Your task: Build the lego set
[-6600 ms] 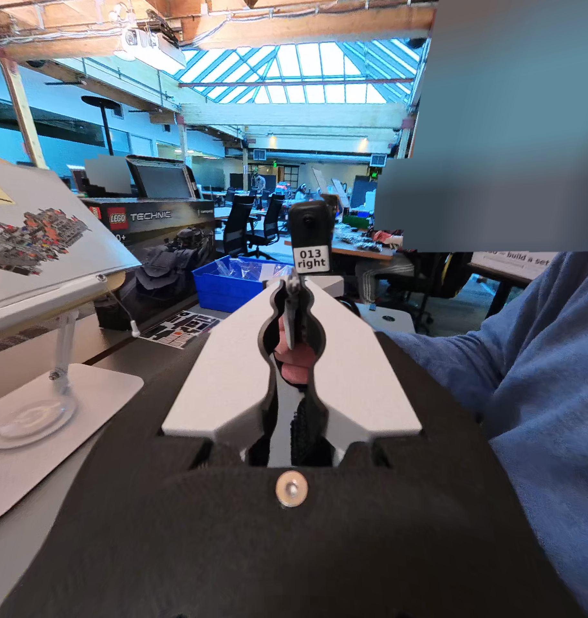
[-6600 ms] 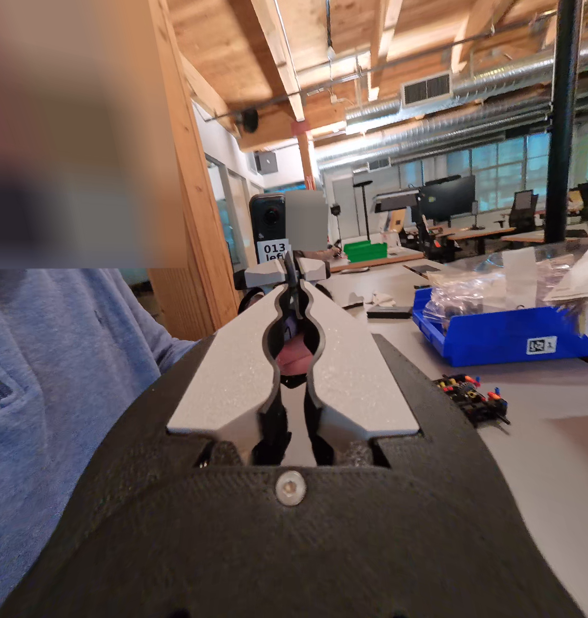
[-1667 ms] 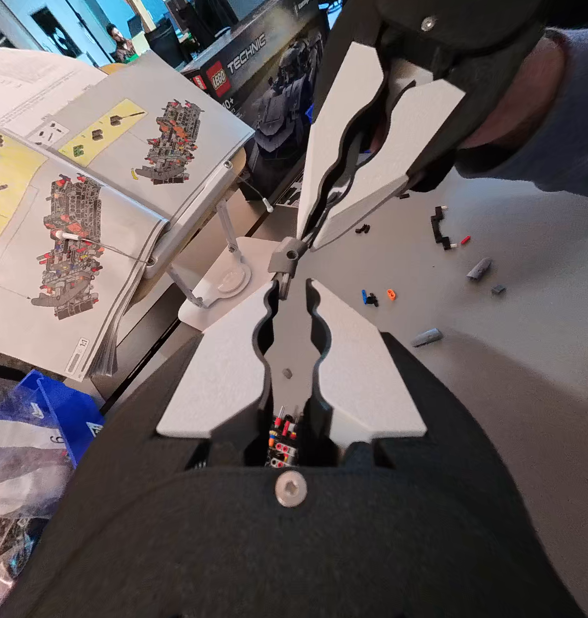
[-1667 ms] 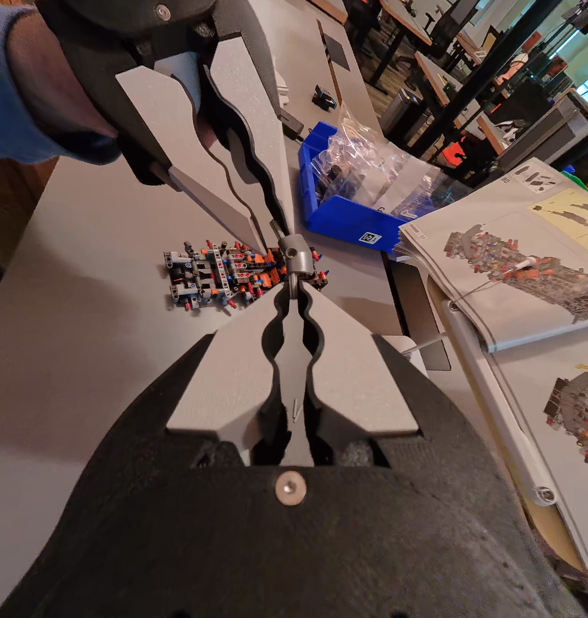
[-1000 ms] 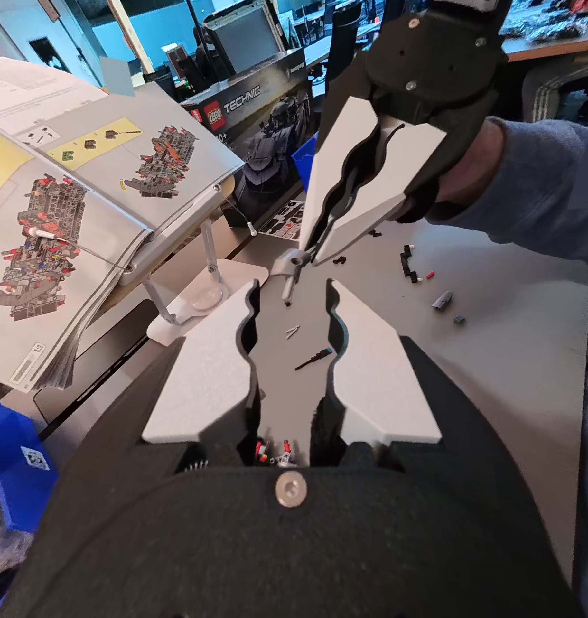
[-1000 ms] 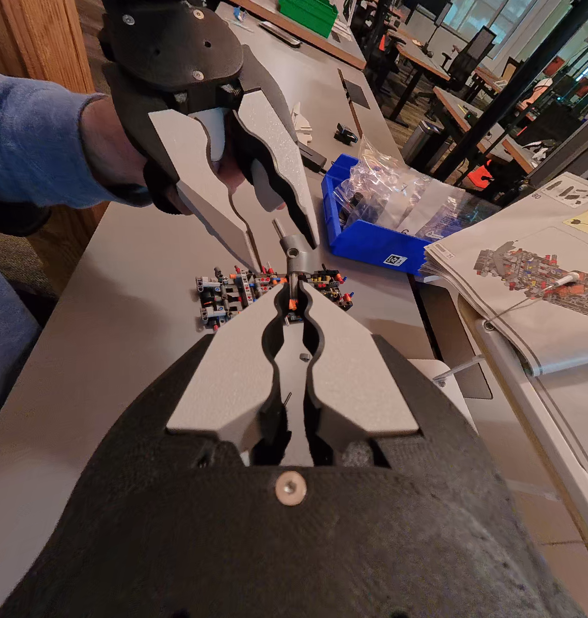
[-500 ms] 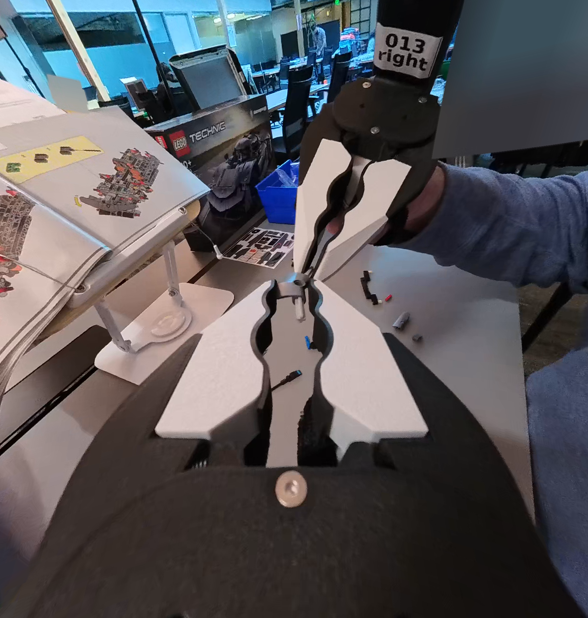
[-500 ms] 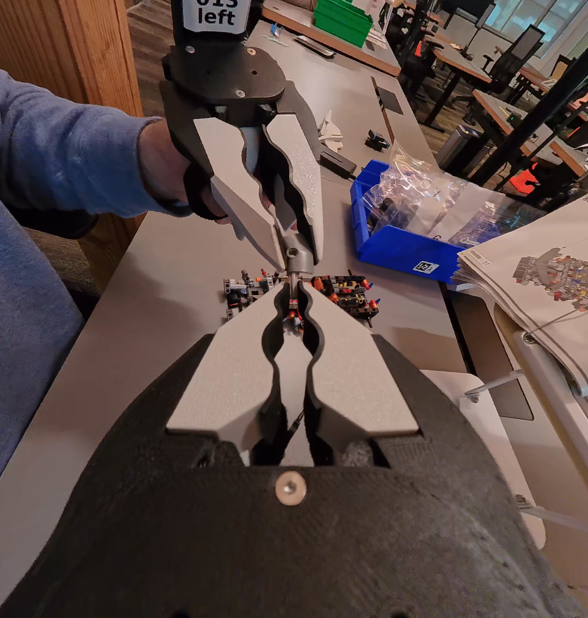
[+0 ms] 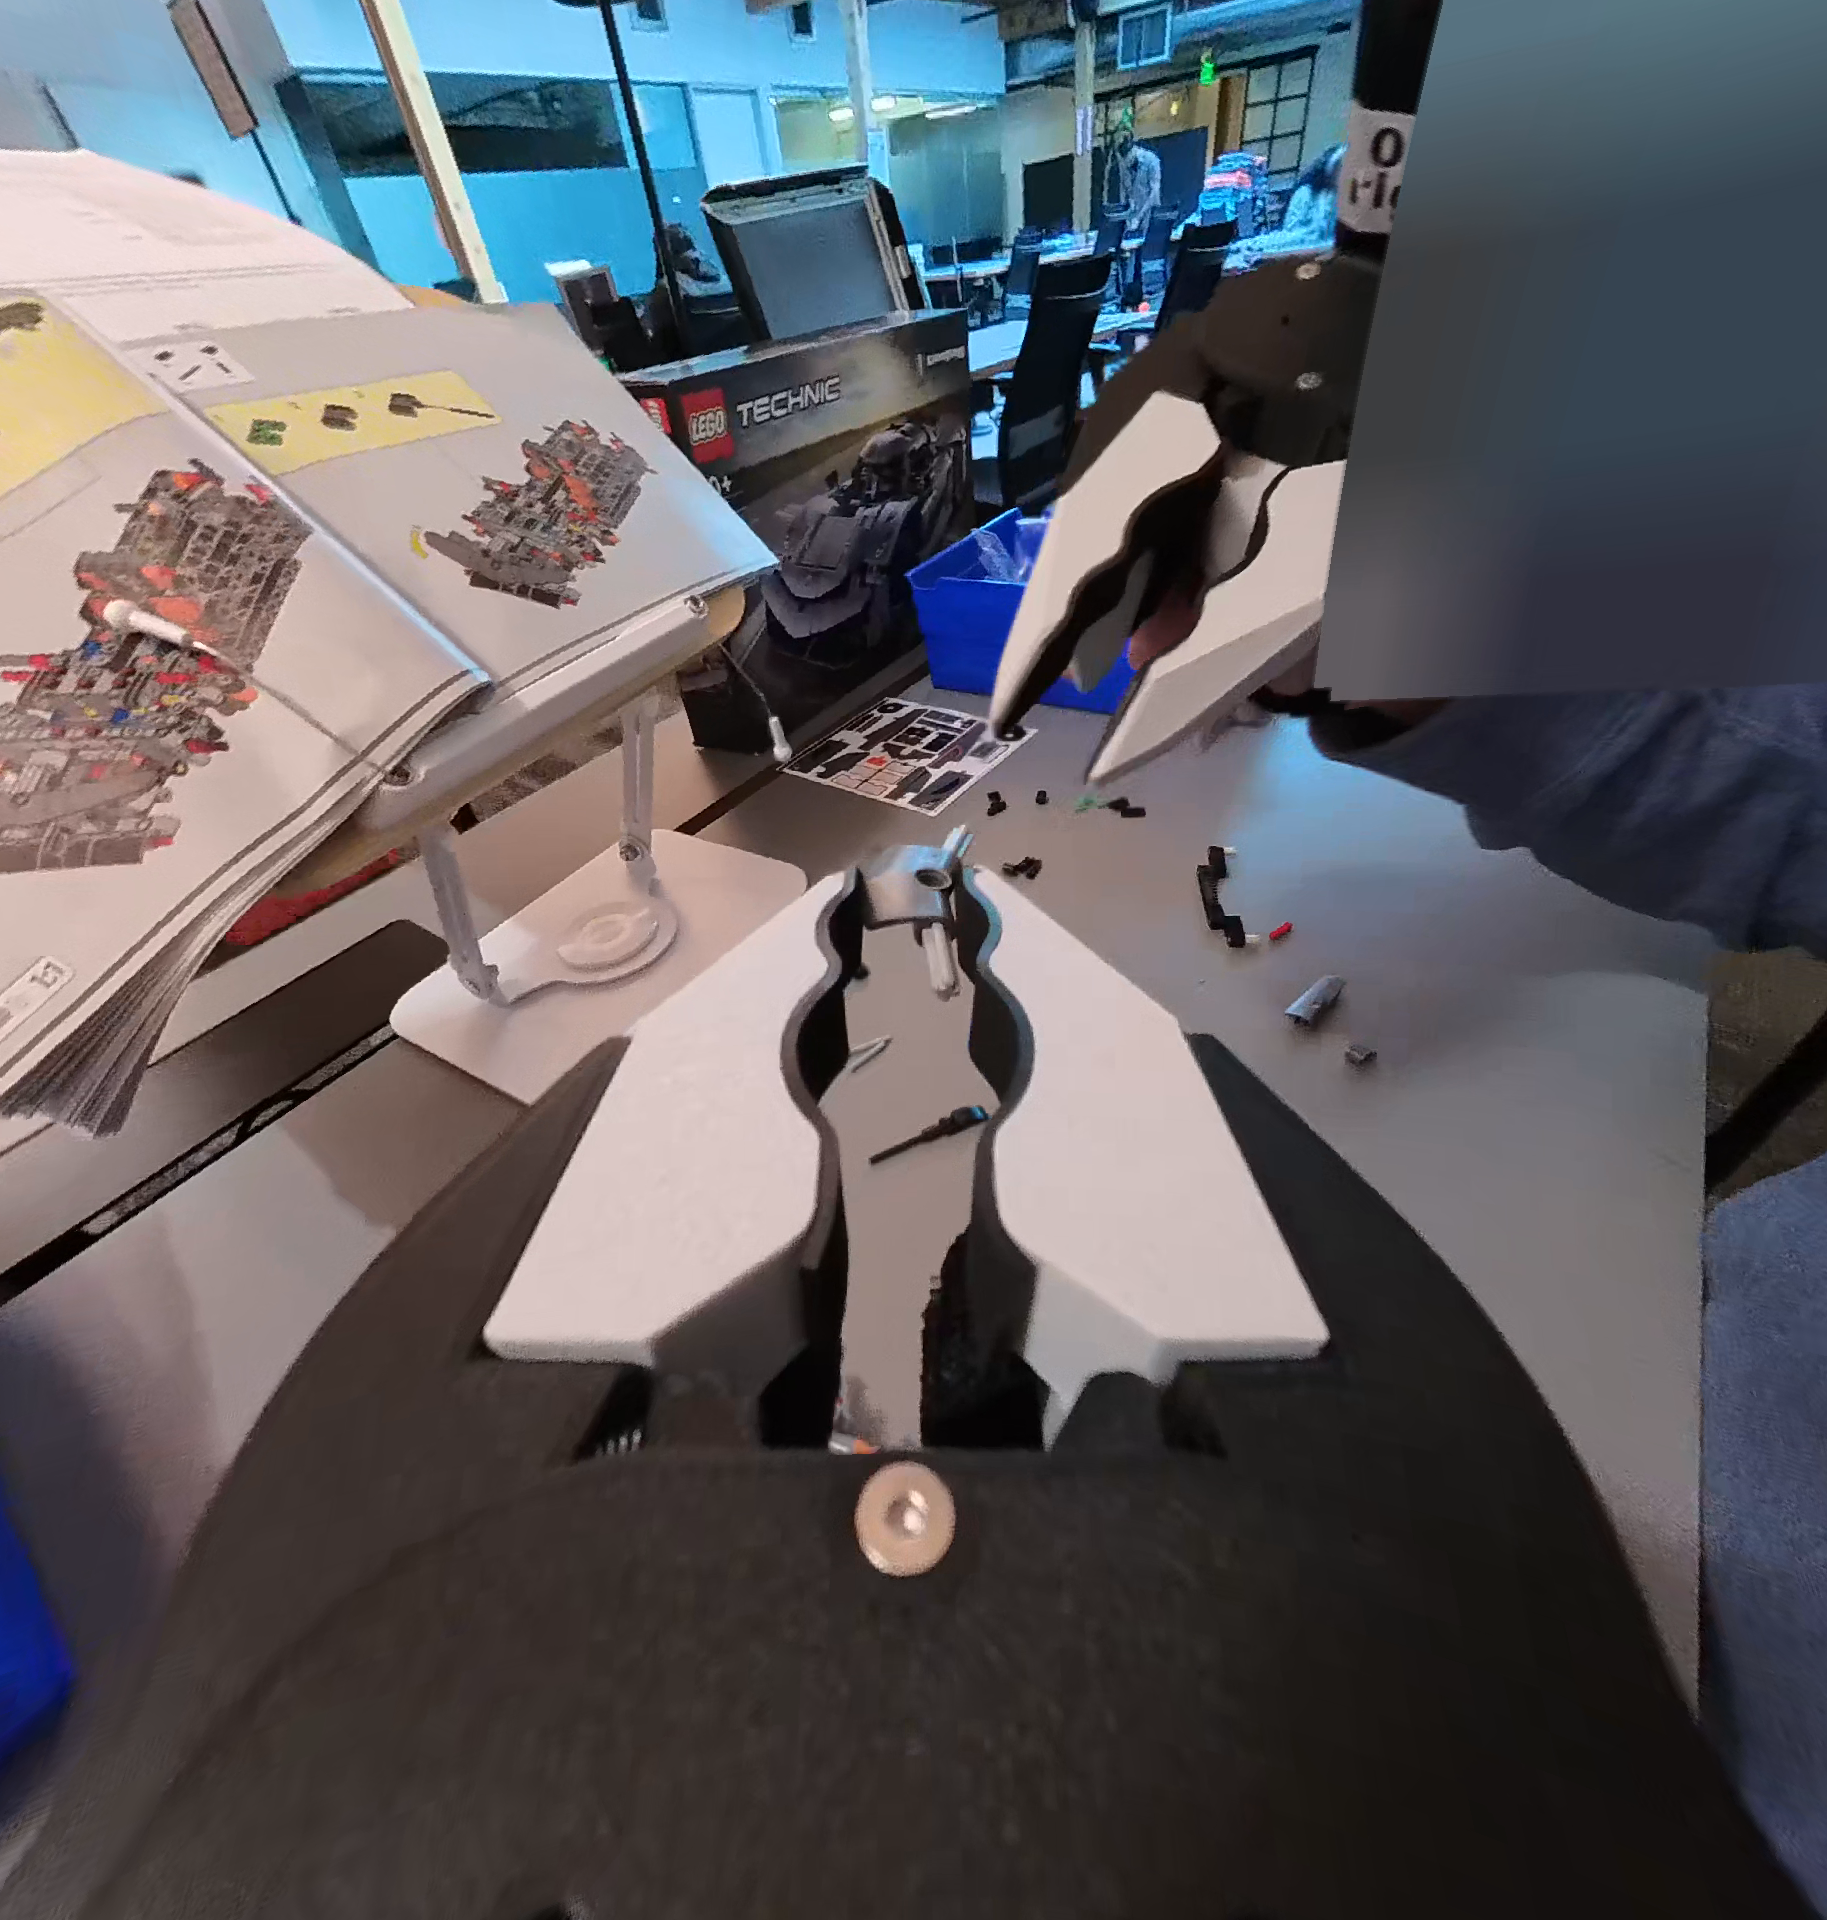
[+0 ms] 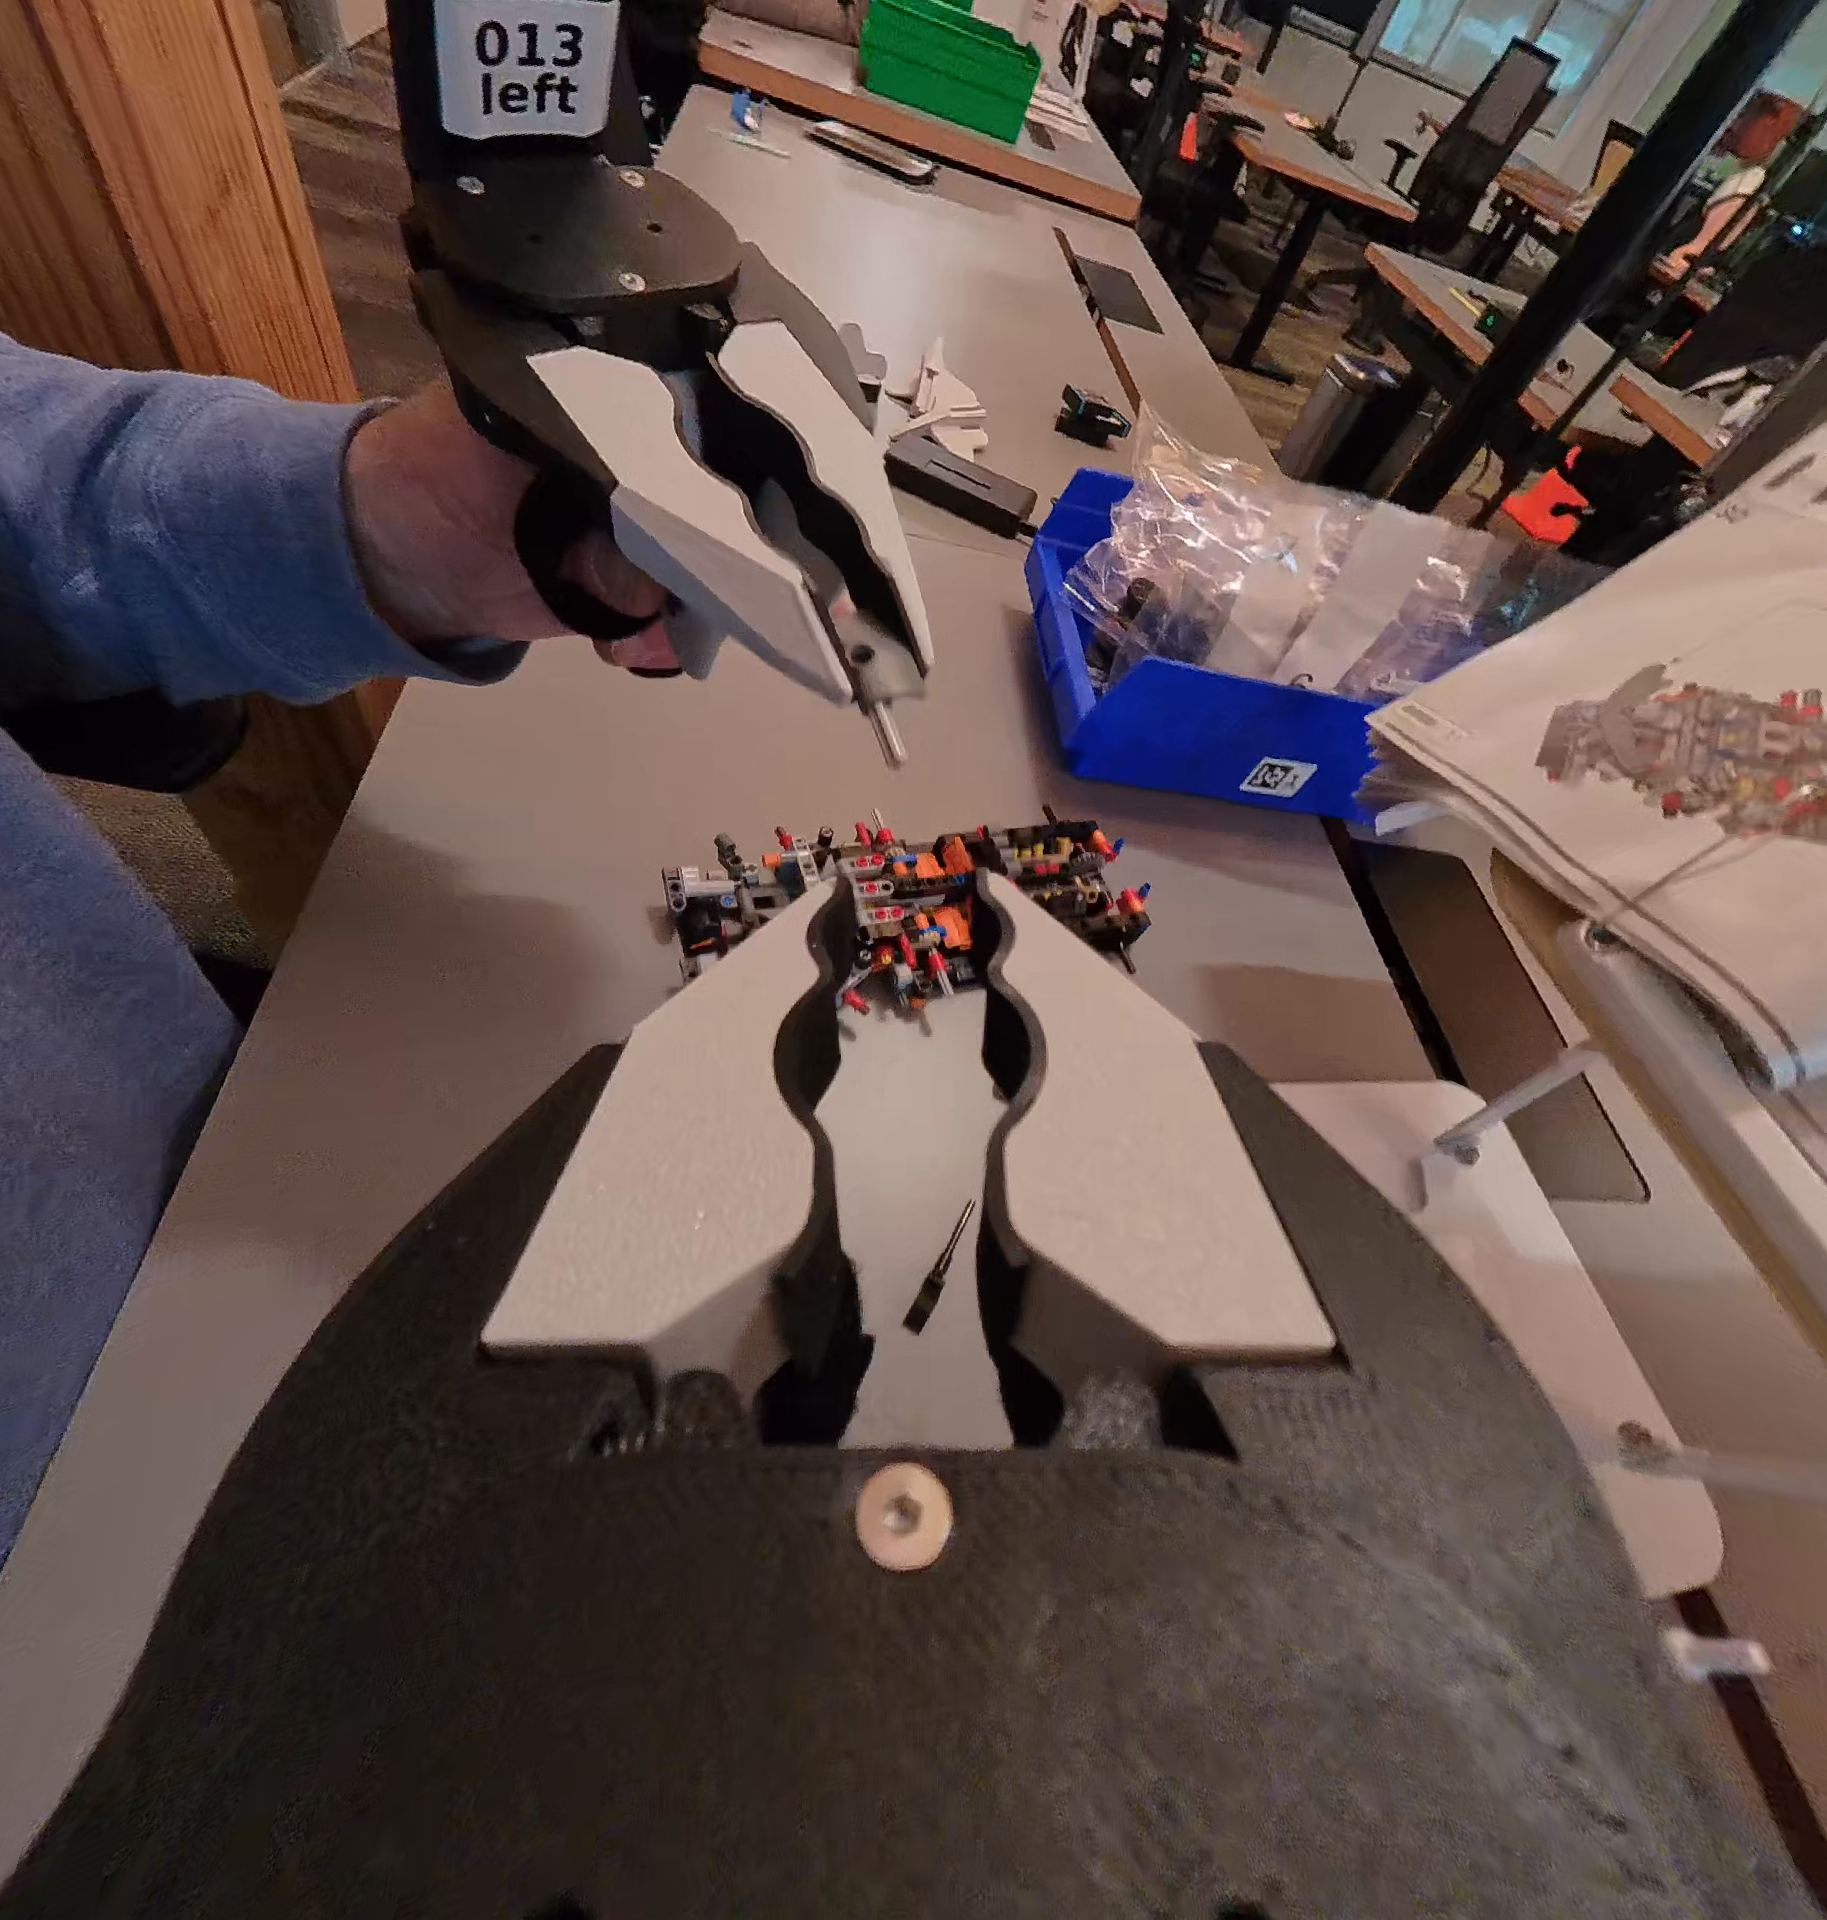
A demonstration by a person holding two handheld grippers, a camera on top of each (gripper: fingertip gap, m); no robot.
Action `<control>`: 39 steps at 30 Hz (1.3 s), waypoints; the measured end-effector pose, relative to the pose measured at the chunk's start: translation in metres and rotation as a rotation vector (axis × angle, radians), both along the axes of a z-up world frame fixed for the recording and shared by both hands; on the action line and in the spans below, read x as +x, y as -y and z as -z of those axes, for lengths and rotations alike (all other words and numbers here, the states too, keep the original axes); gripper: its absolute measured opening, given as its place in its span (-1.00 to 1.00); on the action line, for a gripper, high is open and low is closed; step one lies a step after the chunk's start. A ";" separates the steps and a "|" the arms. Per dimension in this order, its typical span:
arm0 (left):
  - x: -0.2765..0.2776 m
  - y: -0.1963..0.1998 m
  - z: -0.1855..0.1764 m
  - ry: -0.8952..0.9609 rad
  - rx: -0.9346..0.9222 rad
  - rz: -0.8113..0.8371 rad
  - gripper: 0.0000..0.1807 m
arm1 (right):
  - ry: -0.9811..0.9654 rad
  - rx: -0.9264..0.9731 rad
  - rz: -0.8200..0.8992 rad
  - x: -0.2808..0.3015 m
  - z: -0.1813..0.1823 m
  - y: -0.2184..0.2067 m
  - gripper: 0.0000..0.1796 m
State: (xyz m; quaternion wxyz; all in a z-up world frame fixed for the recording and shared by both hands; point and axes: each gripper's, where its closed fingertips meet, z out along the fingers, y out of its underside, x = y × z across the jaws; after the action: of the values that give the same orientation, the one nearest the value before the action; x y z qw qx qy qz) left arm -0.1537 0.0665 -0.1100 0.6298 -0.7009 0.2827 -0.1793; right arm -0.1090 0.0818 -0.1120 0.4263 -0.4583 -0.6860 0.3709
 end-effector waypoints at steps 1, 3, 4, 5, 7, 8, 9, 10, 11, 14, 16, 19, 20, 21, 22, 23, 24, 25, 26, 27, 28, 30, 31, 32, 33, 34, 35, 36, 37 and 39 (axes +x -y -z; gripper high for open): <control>-0.002 0.002 0.002 0.007 0.001 -0.005 -0.84 | 0.003 -0.007 0.014 0.006 0.002 -0.002 -0.78; -0.004 0.006 0.007 0.023 -0.010 -0.011 -0.84 | 0.017 -0.021 0.069 0.022 0.008 -0.010 -0.78; -0.005 0.008 0.010 0.029 -0.011 -0.016 -0.84 | 0.024 -0.033 0.097 0.032 0.011 -0.015 -0.77; -0.006 0.010 0.013 0.033 -0.015 -0.019 -0.84 | 0.025 -0.047 0.123 0.043 0.014 -0.019 -0.76; -0.007 0.013 0.020 0.035 -0.029 -0.026 -0.84 | 0.030 -0.076 0.193 0.069 0.021 -0.029 -0.76; -0.007 0.014 0.024 0.037 -0.033 -0.027 -0.83 | 0.036 -0.091 0.225 0.081 0.025 -0.034 -0.77; -0.005 0.015 0.028 0.042 -0.042 -0.022 -0.84 | 0.038 -0.112 0.249 0.093 0.029 -0.037 -0.77; -0.002 0.015 0.032 0.048 -0.051 -0.016 -0.84 | 0.032 -0.142 0.263 0.102 0.031 -0.037 -0.77; 0.003 0.015 0.034 0.057 -0.055 -0.006 -0.84 | 0.024 -0.173 0.268 0.109 0.033 -0.035 -0.76; 0.027 0.014 0.044 0.043 -0.074 0.035 -0.84 | 0.023 -0.140 0.279 0.112 0.038 -0.022 -0.70; 0.049 0.011 0.050 0.022 -0.090 0.060 -0.84 | 0.061 -0.016 0.309 0.104 0.044 -0.012 -0.64; 0.084 0.005 0.061 0.016 -0.144 0.103 -0.83 | 0.097 0.265 0.350 0.089 0.048 0.000 -0.64; 0.095 0.003 0.063 0.037 -0.165 0.126 -0.84 | 0.106 0.341 0.349 0.084 0.050 0.004 -0.63; 0.105 0.002 0.063 0.057 -0.181 0.147 -0.84 | 0.113 0.425 0.363 0.081 0.051 0.005 -0.64; 0.112 0.001 0.064 0.069 -0.192 0.160 -0.84 | 0.119 0.511 0.380 0.080 0.052 0.003 -0.63; 0.116 -0.002 0.065 0.074 -0.203 0.153 -0.83 | 0.120 0.572 0.381 0.079 0.052 0.004 -0.62; 0.121 -0.004 0.065 0.082 -0.213 0.158 -0.83 | 0.119 0.597 0.360 0.078 0.054 0.008 -0.62; 0.124 -0.005 0.063 0.095 -0.218 0.165 -0.84 | 0.125 0.601 0.345 0.079 0.056 0.011 -0.63; 0.128 -0.005 0.062 0.105 -0.225 0.170 -0.84 | 0.134 0.622 0.344 0.080 0.058 0.011 -0.64; 0.131 -0.006 0.062 0.111 -0.235 0.175 -0.84 | 0.156 0.654 0.354 0.082 0.061 0.009 -0.67; 0.135 -0.005 0.062 0.120 -0.240 0.188 -0.84 | 0.177 0.688 0.363 0.084 0.064 0.007 -0.68; 0.143 -0.004 0.062 0.146 -0.262 0.204 -0.84 | 0.186 0.749 0.361 0.085 0.067 0.009 -0.75; 0.147 -0.004 0.064 0.157 -0.280 0.213 -0.84 | 0.192 0.790 0.367 0.085 0.069 0.010 -0.82; 0.150 -0.005 0.066 0.164 -0.296 0.213 -0.84 | 0.185 0.840 0.393 0.087 0.068 0.007 -0.91; 0.152 -0.005 0.067 0.175 -0.307 0.213 -0.84 | 0.185 0.865 0.404 0.089 0.069 0.006 -0.92; 0.154 -0.005 0.068 0.187 -0.320 0.219 -0.84 | 0.184 0.850 0.407 0.091 0.071 0.006 -0.93; 0.156 -0.005 0.068 0.207 -0.328 0.226 -0.83 | 0.174 0.835 0.412 0.093 0.071 0.006 -0.94; 0.157 -0.005 0.067 0.224 -0.334 0.232 -0.83 | 0.167 0.836 0.417 0.094 0.070 0.006 -0.94; 0.158 -0.005 0.066 0.232 -0.334 0.233 -0.83 | 0.165 0.840 0.422 0.095 0.070 0.006 -0.94; 0.158 -0.007 0.064 0.237 -0.326 0.226 -0.80 | 0.154 0.845 0.422 0.096 0.067 0.005 -0.94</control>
State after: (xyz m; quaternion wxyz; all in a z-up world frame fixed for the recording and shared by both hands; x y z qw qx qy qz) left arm 0.0047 0.0734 -0.1736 0.5131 -0.7312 0.2505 -0.3731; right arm -0.0130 0.0766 -0.1786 0.5892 -0.4002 -0.6984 -0.0701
